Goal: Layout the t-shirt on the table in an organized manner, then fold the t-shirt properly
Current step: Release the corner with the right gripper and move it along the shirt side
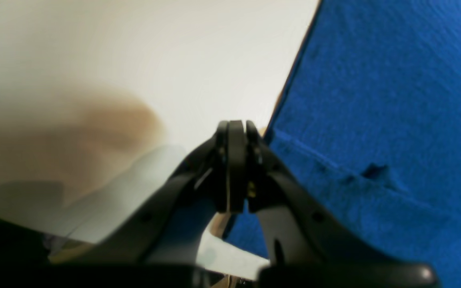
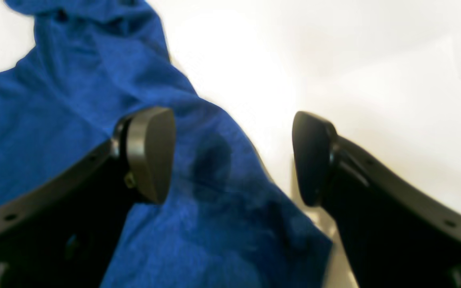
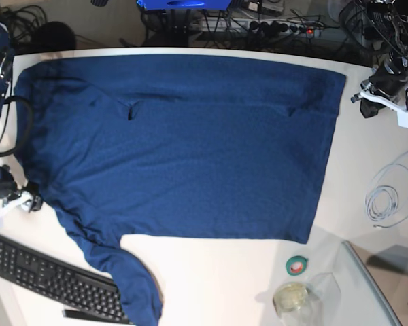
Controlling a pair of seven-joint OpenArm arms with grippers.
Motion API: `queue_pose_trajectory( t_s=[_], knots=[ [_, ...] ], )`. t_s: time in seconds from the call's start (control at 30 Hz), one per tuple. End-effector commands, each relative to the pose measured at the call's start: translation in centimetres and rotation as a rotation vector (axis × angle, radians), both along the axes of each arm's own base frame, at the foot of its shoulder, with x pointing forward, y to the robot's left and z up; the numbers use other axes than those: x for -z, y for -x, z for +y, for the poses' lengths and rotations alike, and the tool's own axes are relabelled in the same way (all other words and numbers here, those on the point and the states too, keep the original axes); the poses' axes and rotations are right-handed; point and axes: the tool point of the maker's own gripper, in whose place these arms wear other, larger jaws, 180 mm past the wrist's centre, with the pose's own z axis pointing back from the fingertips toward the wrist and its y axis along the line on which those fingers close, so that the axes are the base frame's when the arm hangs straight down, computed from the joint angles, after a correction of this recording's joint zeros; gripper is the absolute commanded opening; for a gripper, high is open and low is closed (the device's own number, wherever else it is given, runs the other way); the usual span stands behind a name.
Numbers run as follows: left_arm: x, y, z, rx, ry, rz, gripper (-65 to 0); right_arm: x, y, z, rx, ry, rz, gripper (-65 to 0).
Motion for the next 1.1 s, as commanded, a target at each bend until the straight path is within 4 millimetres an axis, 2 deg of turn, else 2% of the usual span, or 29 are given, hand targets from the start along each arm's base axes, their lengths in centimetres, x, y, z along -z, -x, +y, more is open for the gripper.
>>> queue_pose_trajectory(
  t_s=[0.0, 0.27, 0.37, 0.63, 0.77, 0.9, 0.97, 1.07],
  knots=[
    [-1.3, -0.8, 0.8, 0.008, -0.024, -0.042, -65.0, -1.3, -1.1, -1.1, 0.013, 0.018, -0.038, -22.8],
    [-1.3, -0.8, 0.8, 0.008, -0.026, -0.042, -65.0, -0.8, -1.0, -1.0, 0.022, 0.016, -0.037, -38.0],
    [-1.2, -0.8, 0.7, 0.006, -0.022, -0.041, -65.0, -0.4, -0.6, -2.1, 0.085, 0.044, -0.013, -41.6],
    [-1.3, -0.7, 0.8, 0.007, -0.025, -0.039, -65.0, 0.2, 0.0, -2.4, 0.104, 0.05, 0.007, -42.0],
    [-1.2, -0.6, 0.8, 0.007, -0.025, -0.036, -65.0, 1.9, 1.1, -1.2, 0.104, 0.025, 0.046, -42.0],
    [-1.2, -0.5, 0.8, 0.008, -0.025, -0.035, -65.0, 2.6, 1.4, -1.0, 0.119, 0.018, 0.038, -42.9],
    [-1.2, -0.5, 0.9, 0.005, -0.026, -0.035, -65.0, 2.5, 1.3, -1.1, 0.123, 0.022, 0.024, -47.4],
    [-1.2, -0.5, 1.0, 0.002, -0.027, -0.036, -65.0, 2.2, 1.1, -1.3, 0.129, 0.025, 0.007, -63.0]
  ],
)
